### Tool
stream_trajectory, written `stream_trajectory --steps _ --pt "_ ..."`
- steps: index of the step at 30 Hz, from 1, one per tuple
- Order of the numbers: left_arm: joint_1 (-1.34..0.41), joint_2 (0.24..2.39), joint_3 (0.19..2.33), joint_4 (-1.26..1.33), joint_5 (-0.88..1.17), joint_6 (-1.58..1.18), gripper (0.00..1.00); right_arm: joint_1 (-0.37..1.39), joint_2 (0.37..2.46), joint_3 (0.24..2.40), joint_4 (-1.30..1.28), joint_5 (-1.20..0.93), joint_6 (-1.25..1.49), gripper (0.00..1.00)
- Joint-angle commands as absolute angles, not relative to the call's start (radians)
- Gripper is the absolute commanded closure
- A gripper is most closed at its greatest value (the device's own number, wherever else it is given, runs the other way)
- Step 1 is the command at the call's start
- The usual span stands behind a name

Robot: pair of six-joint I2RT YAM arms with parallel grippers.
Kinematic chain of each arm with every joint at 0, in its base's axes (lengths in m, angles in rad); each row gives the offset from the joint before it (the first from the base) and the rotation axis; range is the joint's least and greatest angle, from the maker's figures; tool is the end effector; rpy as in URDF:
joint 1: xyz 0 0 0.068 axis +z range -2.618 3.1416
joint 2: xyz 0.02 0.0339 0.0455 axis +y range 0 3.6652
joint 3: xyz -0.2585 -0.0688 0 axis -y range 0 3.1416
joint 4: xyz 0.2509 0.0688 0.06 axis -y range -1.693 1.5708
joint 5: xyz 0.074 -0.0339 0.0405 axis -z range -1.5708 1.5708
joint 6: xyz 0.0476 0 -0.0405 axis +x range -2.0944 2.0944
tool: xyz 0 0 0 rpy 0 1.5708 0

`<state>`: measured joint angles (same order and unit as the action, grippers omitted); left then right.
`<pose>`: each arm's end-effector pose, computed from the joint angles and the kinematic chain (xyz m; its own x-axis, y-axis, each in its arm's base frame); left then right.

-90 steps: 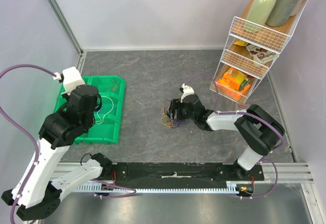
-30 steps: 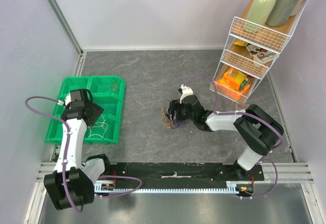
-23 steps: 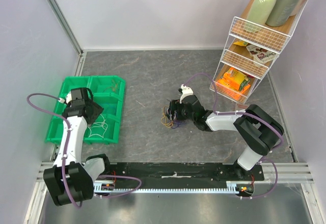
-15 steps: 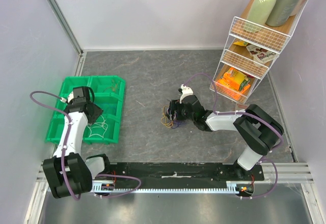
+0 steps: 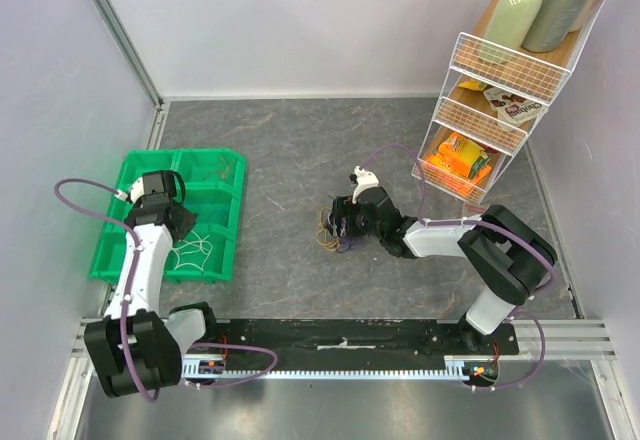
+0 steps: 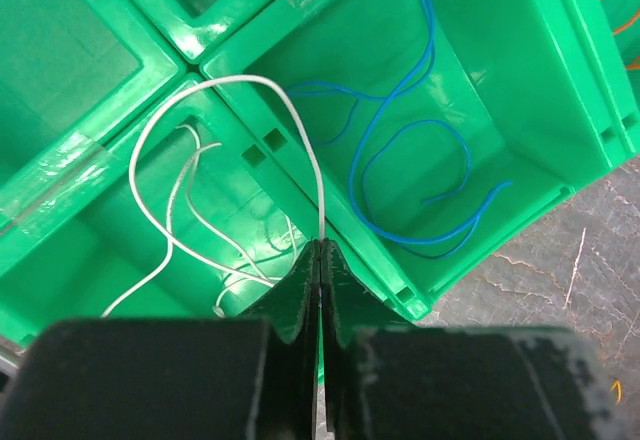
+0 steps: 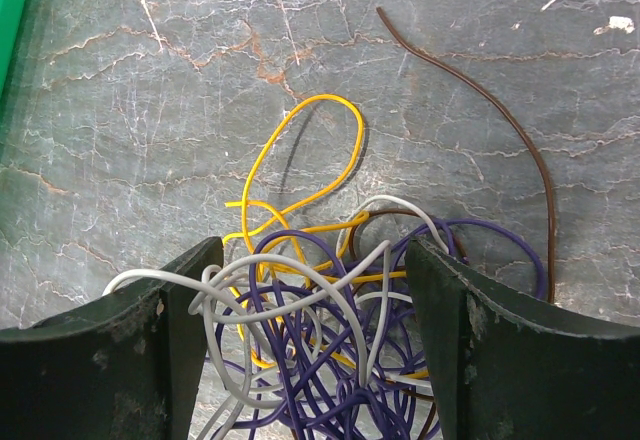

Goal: Untangle the cables

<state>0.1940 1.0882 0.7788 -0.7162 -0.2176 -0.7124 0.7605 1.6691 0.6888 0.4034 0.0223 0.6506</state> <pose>0.2137 0.0525 0.2202 -0.4401 -0.7369 -0.5131 -0.7740 0.6010 -0.1993 0.2448 0.2314 0.1294 -0.7236 0.1473 -0.6743 -0.2982 0.8143 0.4980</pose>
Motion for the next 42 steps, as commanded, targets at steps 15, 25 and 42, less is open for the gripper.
stream_trajectory --steps 15,25,42 --pt "0.193 0.811 0.615 -0.755 0.044 -0.945 0.98 0.775 1.684 0.719 0.402 0.02 0.637 0.19" --pt "0.206 0.966 0.618 -0.663 0.038 -0.936 0.95 0.776 1.677 0.716 0.399 0.023 0.637 0.19" --pt "0.195 0.756 0.735 -0.744 0.289 -0.736 0.41 0.776 1.686 0.732 0.383 0.014 0.626 0.19"
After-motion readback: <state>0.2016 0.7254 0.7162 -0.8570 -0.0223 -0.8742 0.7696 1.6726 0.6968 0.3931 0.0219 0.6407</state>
